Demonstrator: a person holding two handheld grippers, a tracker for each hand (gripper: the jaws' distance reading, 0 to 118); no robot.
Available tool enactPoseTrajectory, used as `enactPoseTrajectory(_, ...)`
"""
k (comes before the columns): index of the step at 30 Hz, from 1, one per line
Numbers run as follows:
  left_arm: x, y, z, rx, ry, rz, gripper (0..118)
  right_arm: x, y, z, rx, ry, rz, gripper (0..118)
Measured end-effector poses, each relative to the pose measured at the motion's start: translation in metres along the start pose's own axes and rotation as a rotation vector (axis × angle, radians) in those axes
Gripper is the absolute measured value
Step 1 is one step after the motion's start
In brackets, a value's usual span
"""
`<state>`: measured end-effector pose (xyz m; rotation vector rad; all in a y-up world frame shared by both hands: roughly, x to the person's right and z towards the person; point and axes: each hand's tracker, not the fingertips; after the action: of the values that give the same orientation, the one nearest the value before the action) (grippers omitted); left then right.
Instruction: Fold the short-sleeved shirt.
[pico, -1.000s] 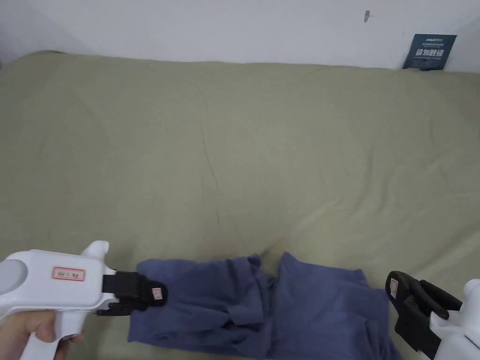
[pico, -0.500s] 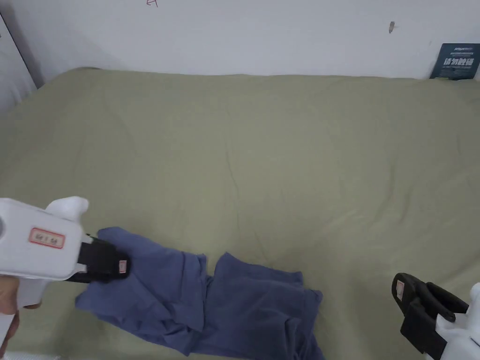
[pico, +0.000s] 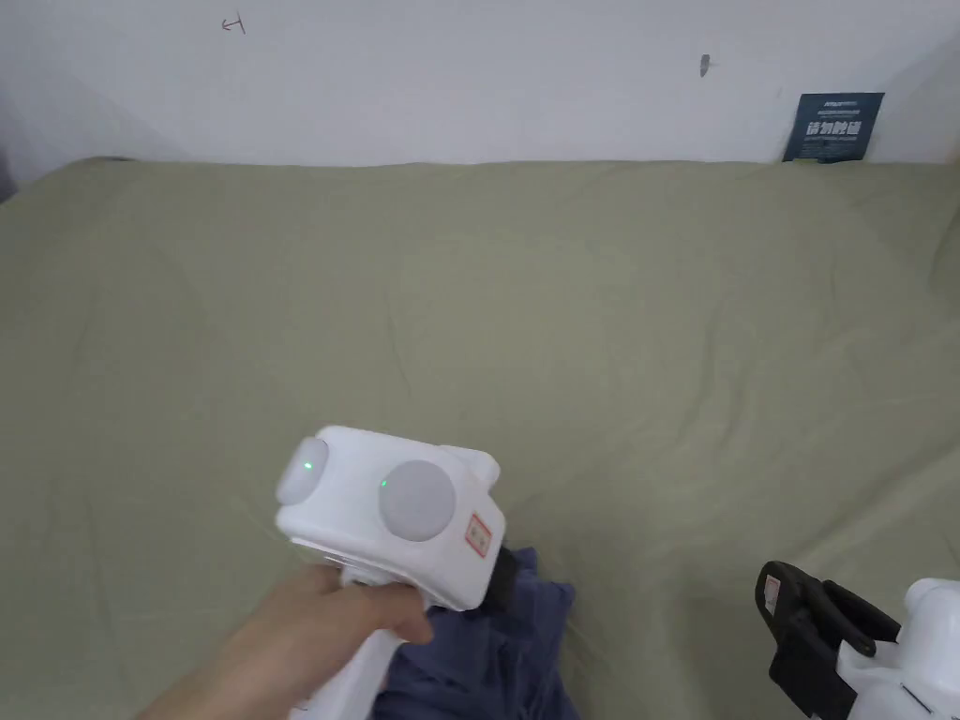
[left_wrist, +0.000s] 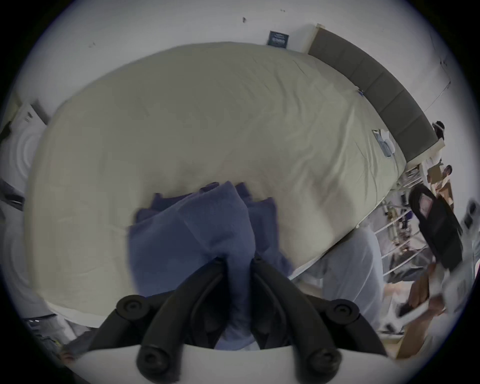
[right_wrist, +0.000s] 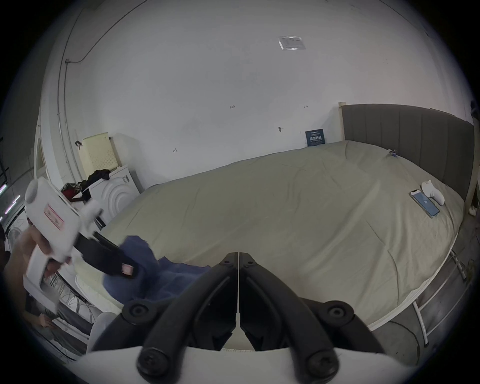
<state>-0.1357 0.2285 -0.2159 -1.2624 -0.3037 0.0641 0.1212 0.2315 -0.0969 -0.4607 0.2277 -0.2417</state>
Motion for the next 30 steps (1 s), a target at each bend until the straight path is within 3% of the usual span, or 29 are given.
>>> enactPoseTrajectory(1,0.000,0.005,-0.010,0.002,-0.068,0.062,40,0.002,0.000,0.002,-0.001,-0.012,-0.010,3)
enactPoseTrajectory(2,0.000,0.008,-0.017,-0.009,-0.113,0.079,92,0.005,0.000,0.003,-0.003,-0.018,-0.018,3)
enactPoseTrajectory(3,-0.002,0.011,-0.024,-0.022,-0.167,0.098,115,0.009,0.000,0.005,-0.003,-0.021,-0.026,3)
enactPoseTrajectory(8,-0.019,0.006,0.005,0.057,-0.192,0.134,118,0.019,0.000,0.008,-0.005,-0.048,-0.038,3)
enactPoseTrajectory(10,-0.033,-0.004,0.025,0.132,-0.229,0.155,114,0.020,-0.001,0.005,-0.012,-0.051,-0.043,3)
enactPoseTrajectory(11,-0.040,-0.011,0.032,0.165,-0.248,0.156,101,0.020,-0.002,0.003,-0.015,-0.051,-0.047,3)
enactPoseTrajectory(12,-0.053,-0.012,0.037,0.189,-0.274,0.173,69,0.020,-0.002,0.001,-0.019,-0.048,-0.048,3)
enactPoseTrajectory(13,-0.058,-0.017,0.037,0.203,-0.319,0.177,18,0.018,-0.003,-0.001,-0.024,-0.050,-0.049,3)
enactPoseTrajectory(14,-0.061,-0.019,0.033,0.206,-0.355,0.180,0,0.017,-0.004,-0.003,-0.027,-0.047,-0.047,3)
enactPoseTrajectory(16,-0.069,-0.018,0.015,0.206,-0.400,0.197,0,0.013,-0.005,-0.008,-0.042,-0.041,-0.048,3)
enactPoseTrajectory(20,-0.072,-0.020,-0.042,0.108,-0.630,0.242,0,0.007,-0.008,-0.008,-0.064,-0.023,-0.047,3)
enactPoseTrajectory(24,-0.076,-0.031,-0.088,0.051,-0.513,0.264,0,0.005,-0.012,-0.010,-0.105,0.002,-0.032,3)
enactPoseTrajectory(25,-0.080,-0.033,-0.090,0.059,-0.558,0.273,0,0.006,-0.015,-0.012,-0.123,0.012,-0.030,3)
enactPoseTrajectory(27,-0.086,-0.031,-0.081,0.084,-0.634,0.340,0,0.004,-0.019,-0.019,-0.147,0.023,-0.030,3)
enactPoseTrajectory(30,-0.090,-0.036,-0.044,0.153,-0.589,0.267,0,-0.005,-0.020,-0.037,-0.204,0.098,-0.033,3)
